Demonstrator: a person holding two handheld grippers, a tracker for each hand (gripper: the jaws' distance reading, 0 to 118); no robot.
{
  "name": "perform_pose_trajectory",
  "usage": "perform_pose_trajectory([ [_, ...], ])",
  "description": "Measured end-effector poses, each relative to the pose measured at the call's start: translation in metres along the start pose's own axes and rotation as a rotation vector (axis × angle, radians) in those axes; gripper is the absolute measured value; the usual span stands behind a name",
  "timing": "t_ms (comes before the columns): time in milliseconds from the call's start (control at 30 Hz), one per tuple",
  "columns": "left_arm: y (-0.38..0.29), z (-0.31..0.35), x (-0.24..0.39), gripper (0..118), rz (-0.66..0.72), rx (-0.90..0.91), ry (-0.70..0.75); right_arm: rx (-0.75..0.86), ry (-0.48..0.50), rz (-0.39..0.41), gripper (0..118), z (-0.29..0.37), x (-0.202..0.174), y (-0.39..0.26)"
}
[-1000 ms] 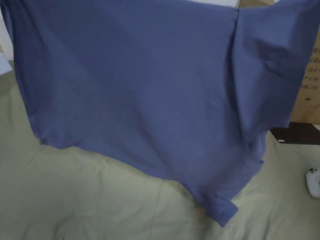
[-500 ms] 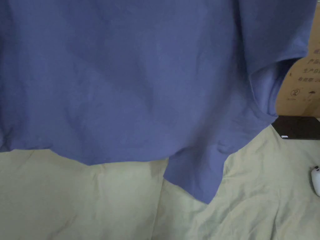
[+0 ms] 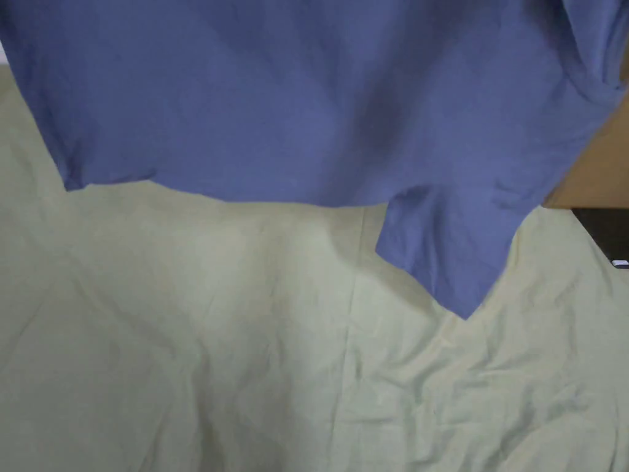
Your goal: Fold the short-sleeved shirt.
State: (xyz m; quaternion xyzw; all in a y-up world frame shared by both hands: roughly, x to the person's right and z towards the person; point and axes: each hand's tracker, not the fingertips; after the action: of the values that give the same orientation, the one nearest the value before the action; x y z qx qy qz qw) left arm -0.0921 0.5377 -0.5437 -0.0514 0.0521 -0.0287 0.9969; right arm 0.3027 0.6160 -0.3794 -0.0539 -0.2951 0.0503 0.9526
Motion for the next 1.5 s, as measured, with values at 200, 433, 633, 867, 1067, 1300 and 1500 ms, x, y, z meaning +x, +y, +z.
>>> perform_pose_trajectory([
  [200, -0.004, -0.045, 0.026, 1, 0.005, 0.09, 0.025, 0.108, -0.078, -0.022, 2, -0.045, -0.037, 0.007],
  [433, -0.033, -0.085, 0.034, 1, 0.041, 0.112, 0.059, 0.167, -0.085, -0.022, 2, -0.088, -0.062, 0.005],
  [633, -0.098, -0.106, 0.04, 1, 0.029, 0.017, 0.053, 0.093, -0.046, 0.042, 2, -0.098, -0.081, -0.05],
  [867, -0.217, -0.092, 0.04, 1, -0.022, -0.24, -0.013, -0.158, 0.034, -0.022, 2, -0.1, -0.078, -0.153],
  [1067, -0.322, -0.027, 0.024, 1, -0.011, -0.431, -0.064, -0.385, 0.087, -0.138, 2, -0.072, -0.047, -0.262],
  [1300, -0.419, 0.066, -0.014, 1, -0.032, -0.607, -0.125, -0.599, 0.154, -0.149, 2, 0.01, 0.001, -0.396],
  [1500, -0.474, 0.163, -0.047, 1, -0.073, -0.714, -0.207, -0.739, 0.237, -0.102, 2, 0.097, 0.042, -0.487],
])
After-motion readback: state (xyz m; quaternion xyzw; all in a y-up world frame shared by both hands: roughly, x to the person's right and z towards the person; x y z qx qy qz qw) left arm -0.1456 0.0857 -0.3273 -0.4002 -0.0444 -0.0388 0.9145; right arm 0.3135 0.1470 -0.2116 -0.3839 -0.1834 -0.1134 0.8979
